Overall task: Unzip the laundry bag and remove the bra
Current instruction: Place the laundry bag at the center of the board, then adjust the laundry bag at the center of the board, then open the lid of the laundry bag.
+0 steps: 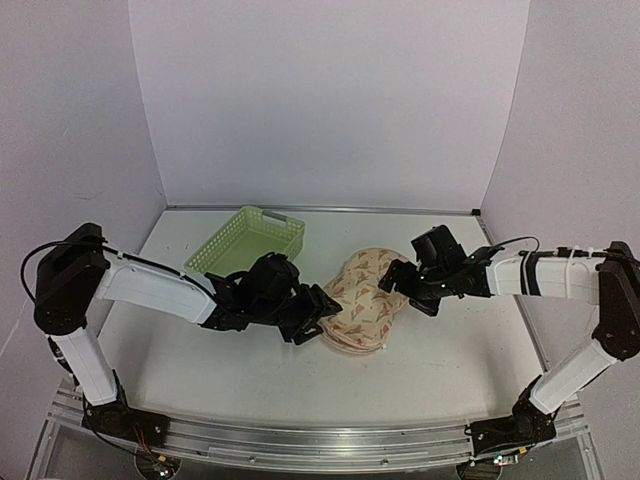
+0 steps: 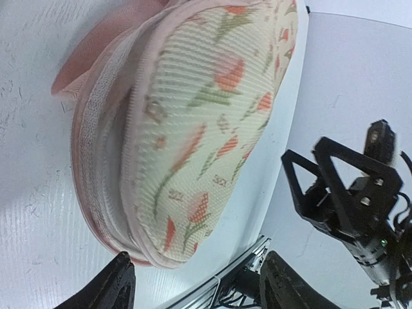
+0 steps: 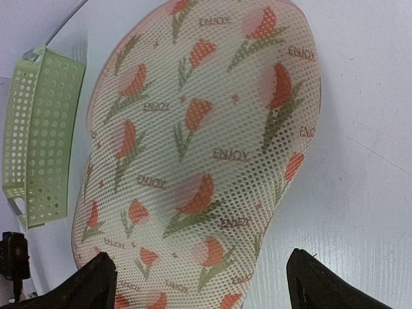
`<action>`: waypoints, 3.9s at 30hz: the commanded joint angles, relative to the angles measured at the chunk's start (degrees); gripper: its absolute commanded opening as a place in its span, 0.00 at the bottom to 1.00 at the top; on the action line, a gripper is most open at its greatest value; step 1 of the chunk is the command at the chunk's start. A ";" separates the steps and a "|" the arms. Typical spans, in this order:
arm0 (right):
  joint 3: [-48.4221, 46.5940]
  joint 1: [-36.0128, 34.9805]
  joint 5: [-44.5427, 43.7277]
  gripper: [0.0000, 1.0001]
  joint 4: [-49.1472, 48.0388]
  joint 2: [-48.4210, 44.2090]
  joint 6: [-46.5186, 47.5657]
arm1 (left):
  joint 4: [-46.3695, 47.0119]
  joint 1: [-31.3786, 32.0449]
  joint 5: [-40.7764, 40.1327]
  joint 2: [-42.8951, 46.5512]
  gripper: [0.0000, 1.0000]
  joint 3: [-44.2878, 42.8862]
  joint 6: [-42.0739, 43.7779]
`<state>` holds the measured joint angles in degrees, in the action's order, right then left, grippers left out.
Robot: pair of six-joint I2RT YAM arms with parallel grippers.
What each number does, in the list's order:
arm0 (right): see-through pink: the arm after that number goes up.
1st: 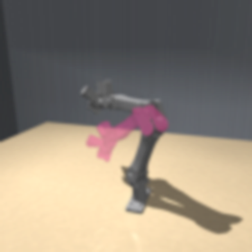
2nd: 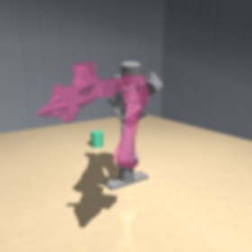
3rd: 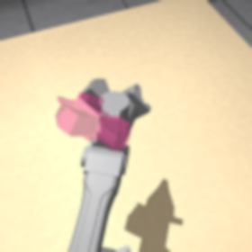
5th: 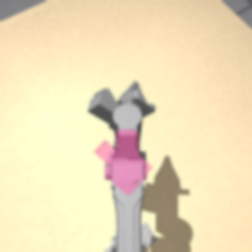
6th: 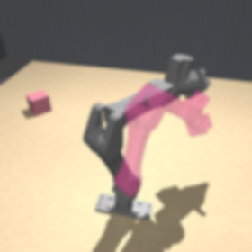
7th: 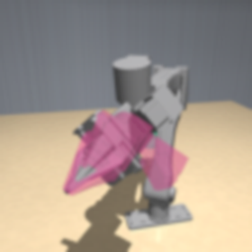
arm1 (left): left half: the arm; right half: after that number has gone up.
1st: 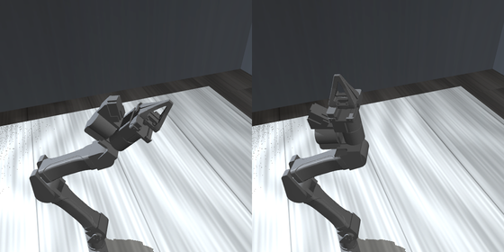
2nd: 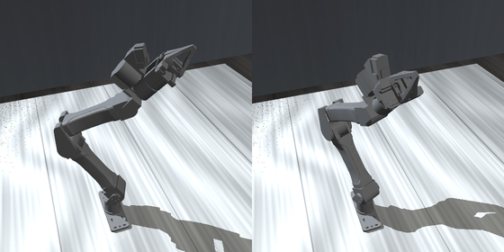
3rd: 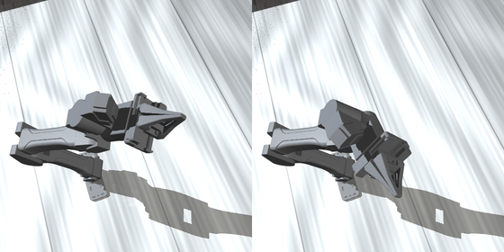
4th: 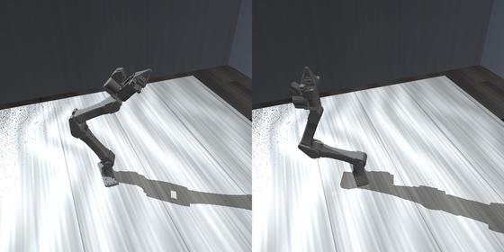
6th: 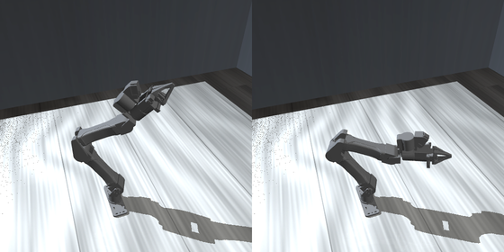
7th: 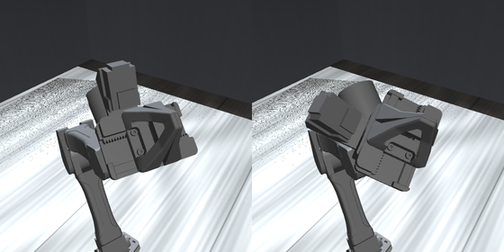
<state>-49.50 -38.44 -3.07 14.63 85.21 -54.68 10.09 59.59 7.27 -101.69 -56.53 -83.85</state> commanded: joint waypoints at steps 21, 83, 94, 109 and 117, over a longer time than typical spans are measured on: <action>-12.80 0.82 5.40 0.95 -5.25 17.15 7.32 | -29.34 -2.01 -15.52 13.32 0.78 -16.43 34.41; -11.99 0.55 18.47 0.86 3.30 -0.45 18.16 | -31.83 -20.62 28.91 -18.48 0.31 -30.91 49.39; -11.42 0.55 18.55 0.85 3.22 -0.99 17.43 | -29.94 -21.69 29.83 -17.03 0.00 -29.01 48.54; -9.09 0.55 14.94 0.84 3.74 -2.98 17.47 | -29.52 -21.34 30.53 -10.03 0.00 -29.69 47.47; -8.08 0.55 12.14 0.84 3.91 -7.60 18.51 | -29.44 -18.21 32.59 -9.71 0.00 -34.17 48.35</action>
<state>-58.19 -37.65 11.97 19.68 82.11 -37.15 -21.04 39.29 37.67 -113.99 -86.28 -36.01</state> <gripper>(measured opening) 0.837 0.012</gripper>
